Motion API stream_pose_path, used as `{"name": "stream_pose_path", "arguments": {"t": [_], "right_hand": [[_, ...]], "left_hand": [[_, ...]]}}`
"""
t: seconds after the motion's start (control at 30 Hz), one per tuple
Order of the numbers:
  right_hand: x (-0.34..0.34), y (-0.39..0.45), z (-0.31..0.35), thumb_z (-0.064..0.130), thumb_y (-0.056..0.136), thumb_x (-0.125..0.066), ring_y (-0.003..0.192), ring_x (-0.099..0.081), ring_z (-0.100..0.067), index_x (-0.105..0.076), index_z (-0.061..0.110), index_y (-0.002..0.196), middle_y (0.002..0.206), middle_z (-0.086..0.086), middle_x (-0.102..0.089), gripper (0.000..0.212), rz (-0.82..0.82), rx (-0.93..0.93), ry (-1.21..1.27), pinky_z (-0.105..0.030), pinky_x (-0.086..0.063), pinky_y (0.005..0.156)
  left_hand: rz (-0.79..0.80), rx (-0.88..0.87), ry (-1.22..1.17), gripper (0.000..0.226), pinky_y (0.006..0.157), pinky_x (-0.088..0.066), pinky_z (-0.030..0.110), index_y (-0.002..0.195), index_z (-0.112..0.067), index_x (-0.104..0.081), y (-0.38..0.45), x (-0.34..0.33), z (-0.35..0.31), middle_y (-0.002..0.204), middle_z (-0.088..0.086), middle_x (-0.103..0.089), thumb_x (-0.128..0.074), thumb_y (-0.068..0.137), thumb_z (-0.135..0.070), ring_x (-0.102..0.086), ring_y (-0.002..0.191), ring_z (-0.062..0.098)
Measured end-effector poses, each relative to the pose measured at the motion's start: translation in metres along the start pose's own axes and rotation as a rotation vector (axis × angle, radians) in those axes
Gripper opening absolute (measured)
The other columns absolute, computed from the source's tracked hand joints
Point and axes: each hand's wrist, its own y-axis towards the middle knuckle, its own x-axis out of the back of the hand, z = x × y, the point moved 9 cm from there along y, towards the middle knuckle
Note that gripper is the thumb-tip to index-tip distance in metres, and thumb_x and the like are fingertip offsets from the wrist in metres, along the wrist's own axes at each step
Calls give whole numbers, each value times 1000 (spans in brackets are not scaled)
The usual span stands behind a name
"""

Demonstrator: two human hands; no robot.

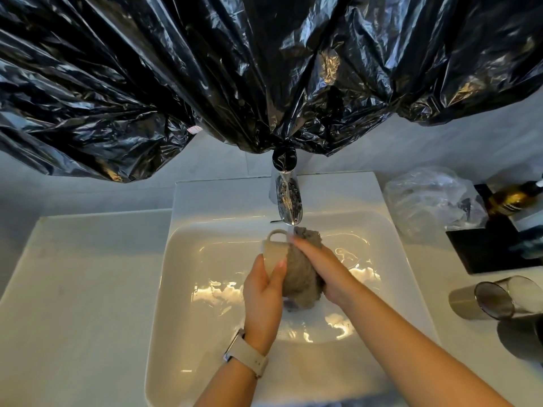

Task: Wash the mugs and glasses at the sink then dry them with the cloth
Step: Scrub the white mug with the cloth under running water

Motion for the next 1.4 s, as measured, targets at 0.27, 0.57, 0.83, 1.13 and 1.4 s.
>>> {"name": "stream_pose_path", "arguments": {"t": [0.27,0.57,0.83,1.13,1.4], "right_hand": [[-24,-15,-15,67,74,-67,106,-69,-18,-54,21,132,119,-6,-70,75,167,-65,8,-32,-58,85],[-11,-12,-8,38,84,-70,110,-67,-24,-62,15,127,117,-10,-71,49,111,5,147,-39,-53,94],[-14,-5,-15,45,88,-66,107,-68,-22,-69,18,119,118,-10,-70,41,186,-37,234,-33,-58,81],[4,-10,-13,39,71,-80,111,-65,-15,-52,28,131,117,2,-69,67,30,248,-110,-27,-54,90],[-13,-11,0,45,86,-65,87,-74,-21,-80,19,90,95,-8,-76,30,194,-127,184,-33,-58,71]], "left_hand": [[-11,68,-11,12,79,-59,42,103,-12,-65,13,12,2,95,8,-72,-59,98,-22,-71,91,24],[74,-73,73,36,78,-56,48,106,-3,-62,10,3,-12,93,13,-70,-59,94,-37,-68,88,30],[53,-7,-5,13,67,-58,36,98,-8,-62,19,0,0,84,7,-70,-52,94,-16,-68,84,23],[102,207,-198,22,72,-59,28,116,-11,-66,26,-5,8,100,8,-76,-53,100,-18,-73,94,21],[78,-1,-122,11,77,-58,31,105,-12,-64,4,-2,-8,99,9,-72,-56,98,-16,-70,94,20]]}}
